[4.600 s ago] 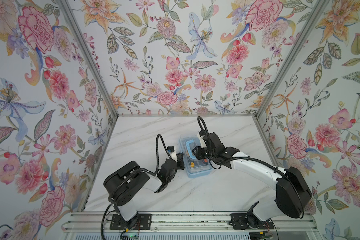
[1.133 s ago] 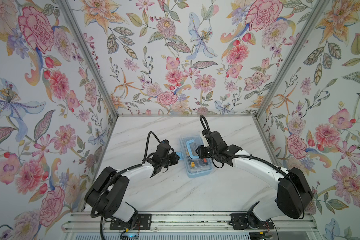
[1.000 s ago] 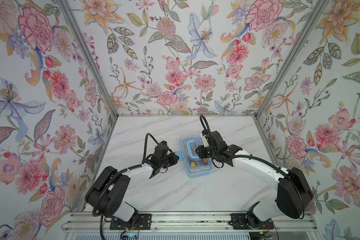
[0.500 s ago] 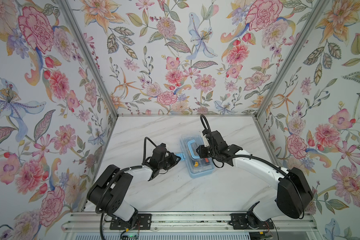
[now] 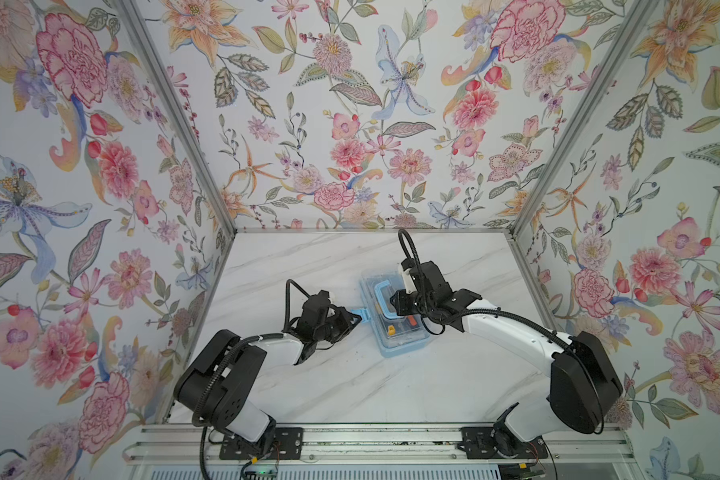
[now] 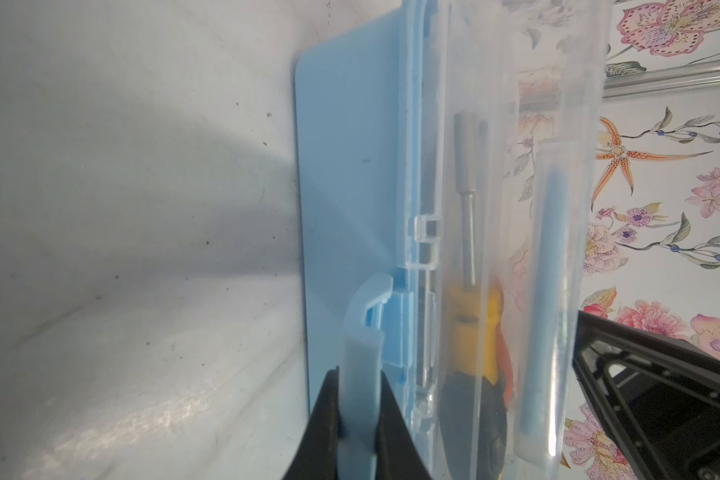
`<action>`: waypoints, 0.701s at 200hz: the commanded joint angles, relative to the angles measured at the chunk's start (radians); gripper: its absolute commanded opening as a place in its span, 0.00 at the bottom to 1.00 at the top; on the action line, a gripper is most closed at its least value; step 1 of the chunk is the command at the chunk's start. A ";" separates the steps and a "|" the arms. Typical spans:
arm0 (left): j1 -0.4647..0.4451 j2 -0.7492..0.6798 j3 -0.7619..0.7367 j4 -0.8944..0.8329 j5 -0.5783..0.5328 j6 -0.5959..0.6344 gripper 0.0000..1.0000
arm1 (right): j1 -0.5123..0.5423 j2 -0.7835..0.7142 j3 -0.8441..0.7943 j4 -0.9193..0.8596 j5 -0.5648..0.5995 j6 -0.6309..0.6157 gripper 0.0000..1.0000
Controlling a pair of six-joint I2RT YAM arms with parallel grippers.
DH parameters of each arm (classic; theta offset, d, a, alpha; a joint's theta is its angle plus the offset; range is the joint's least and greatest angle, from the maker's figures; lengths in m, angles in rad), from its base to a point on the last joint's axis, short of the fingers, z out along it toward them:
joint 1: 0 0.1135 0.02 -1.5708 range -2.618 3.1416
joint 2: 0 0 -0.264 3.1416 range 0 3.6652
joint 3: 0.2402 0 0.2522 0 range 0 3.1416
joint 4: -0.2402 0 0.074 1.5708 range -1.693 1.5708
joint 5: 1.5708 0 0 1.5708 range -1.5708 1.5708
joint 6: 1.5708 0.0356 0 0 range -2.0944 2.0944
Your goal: Pack the tool kit
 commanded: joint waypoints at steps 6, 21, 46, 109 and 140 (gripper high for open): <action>0.013 -0.071 0.022 0.224 0.090 -0.048 0.00 | 0.031 0.091 -0.070 -0.163 -0.032 -0.005 0.19; 0.018 -0.073 0.018 0.251 0.092 -0.066 0.00 | 0.042 0.112 -0.077 -0.160 -0.039 -0.002 0.18; 0.027 -0.084 0.035 0.224 0.092 -0.056 0.00 | 0.056 0.135 -0.080 -0.160 -0.034 0.000 0.17; 0.042 -0.098 0.017 0.293 0.098 -0.135 0.00 | 0.082 0.193 -0.085 -0.154 -0.035 0.003 0.16; 0.045 -0.116 0.039 0.265 0.096 -0.129 0.00 | 0.088 0.210 -0.082 -0.153 -0.039 0.006 0.16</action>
